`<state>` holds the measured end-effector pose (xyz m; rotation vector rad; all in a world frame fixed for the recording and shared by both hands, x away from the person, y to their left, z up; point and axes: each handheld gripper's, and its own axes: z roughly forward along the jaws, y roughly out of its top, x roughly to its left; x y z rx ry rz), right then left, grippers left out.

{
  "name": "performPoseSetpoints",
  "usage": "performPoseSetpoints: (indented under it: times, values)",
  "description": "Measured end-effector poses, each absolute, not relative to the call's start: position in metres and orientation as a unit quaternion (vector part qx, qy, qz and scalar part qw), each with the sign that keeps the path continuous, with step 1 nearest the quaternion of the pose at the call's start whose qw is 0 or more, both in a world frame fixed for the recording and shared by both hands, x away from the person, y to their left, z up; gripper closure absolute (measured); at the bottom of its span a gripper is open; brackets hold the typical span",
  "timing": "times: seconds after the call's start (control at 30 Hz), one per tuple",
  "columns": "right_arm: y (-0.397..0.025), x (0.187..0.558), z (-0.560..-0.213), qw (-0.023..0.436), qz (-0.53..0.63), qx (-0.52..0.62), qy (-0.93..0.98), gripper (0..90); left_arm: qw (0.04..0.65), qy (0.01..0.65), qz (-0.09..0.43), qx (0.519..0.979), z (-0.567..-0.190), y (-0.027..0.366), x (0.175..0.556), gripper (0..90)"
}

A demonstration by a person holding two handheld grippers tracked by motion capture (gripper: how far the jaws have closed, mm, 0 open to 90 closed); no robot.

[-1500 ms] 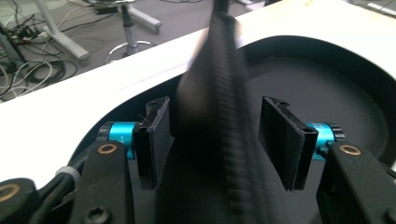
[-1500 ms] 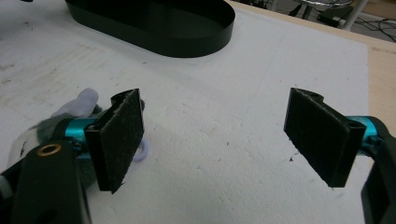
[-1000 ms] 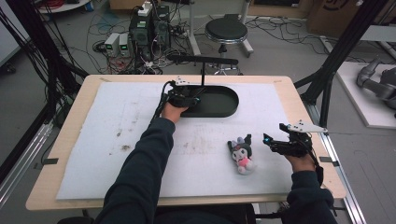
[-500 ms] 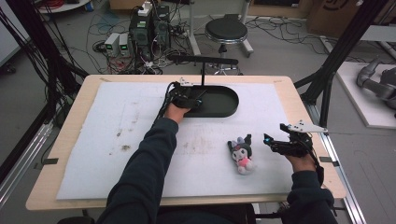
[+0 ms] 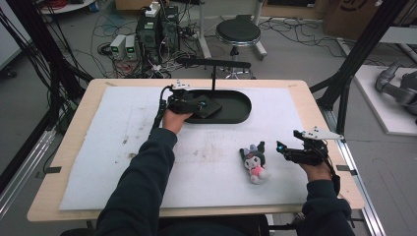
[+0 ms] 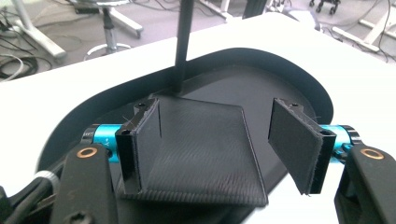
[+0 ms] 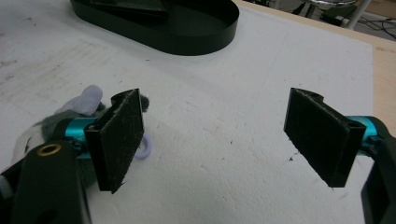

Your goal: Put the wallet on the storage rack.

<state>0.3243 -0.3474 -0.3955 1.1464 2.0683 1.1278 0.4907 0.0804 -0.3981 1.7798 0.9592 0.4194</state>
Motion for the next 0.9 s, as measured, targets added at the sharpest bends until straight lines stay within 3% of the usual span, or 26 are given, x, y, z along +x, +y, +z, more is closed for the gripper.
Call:
performPoseSetpoints:
  times: [0.37,0.47,0.53,0.9]
  values:
    - [-0.345,0.325,-0.396,0.258,0.416,0.417,0.766,20.3,0.564,0.398,0.205,0.694,-0.381,0.139,0.434,34.8]
    - [-0.343,0.325,-0.397,0.255,0.419,0.415,0.766,20.3,0.573,0.402,0.208,0.683,-0.383,0.158,0.417,20.3]
    - [-0.341,0.326,-0.397,0.254,0.421,0.413,0.767,20.3,0.571,0.397,0.214,0.686,-0.384,0.169,0.404,17.9]
    - [-0.335,0.326,-0.398,0.254,0.42,0.407,0.771,20.3,0.553,0.395,0.279,0.678,-0.395,0.224,0.349,17.9]
